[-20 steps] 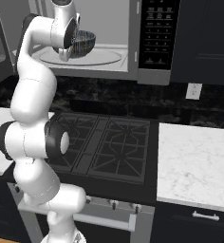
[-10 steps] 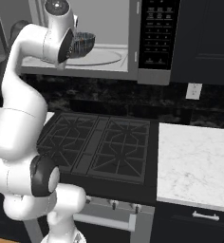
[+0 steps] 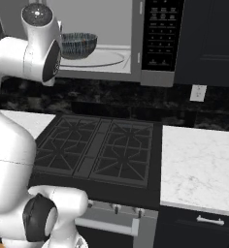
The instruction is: Open the microwave, place the bowl with waffle inside the microwave, then close the microwave door and turn it on.
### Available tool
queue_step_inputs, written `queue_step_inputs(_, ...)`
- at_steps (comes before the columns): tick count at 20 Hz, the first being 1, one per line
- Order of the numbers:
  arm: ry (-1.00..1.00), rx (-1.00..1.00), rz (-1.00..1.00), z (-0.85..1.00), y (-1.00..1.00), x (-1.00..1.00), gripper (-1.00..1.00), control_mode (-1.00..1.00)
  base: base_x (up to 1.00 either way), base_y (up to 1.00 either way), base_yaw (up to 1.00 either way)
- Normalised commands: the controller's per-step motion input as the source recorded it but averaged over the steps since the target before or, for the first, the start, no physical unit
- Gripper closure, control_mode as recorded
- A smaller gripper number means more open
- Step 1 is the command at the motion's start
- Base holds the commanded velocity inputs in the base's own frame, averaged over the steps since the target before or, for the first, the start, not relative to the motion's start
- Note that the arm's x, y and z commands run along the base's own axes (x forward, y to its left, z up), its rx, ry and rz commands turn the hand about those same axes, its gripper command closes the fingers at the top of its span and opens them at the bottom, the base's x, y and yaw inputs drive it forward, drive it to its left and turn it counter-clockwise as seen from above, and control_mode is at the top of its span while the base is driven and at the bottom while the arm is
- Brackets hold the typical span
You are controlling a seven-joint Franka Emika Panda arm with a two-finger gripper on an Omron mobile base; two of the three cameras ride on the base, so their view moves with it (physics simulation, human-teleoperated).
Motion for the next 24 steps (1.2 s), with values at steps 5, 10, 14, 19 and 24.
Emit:
queue_step_inputs(5, 0.01, -0.09, 0.14, -0.17, 0.18, -0.88, -1.0, -1.0, 0.0, 0.0, 0.0)
queue_step_inputs(10, 0.14, -0.08, 0.03, -0.64, 0.59, -0.17, -1.0, -1.0, 0.0, 0.0, 0.0)
queue_step_inputs(14, 0.17, -0.04, 0.0, -0.73, 0.73, -0.02, 1.0, -1.0, 0.0, 0.0, 0.0)
queue_step_inputs(19, 0.17, 0.0, 0.0, -0.55, 0.07, 0.09, 1.0, -1.0, 0.0, 0.0, 0.0)
queue_step_inputs(24, 0.08, 0.0, 0.0, -0.2, 0.01, 0.12, 1.0, -1.0, 0.0, 0.0, 0.0)
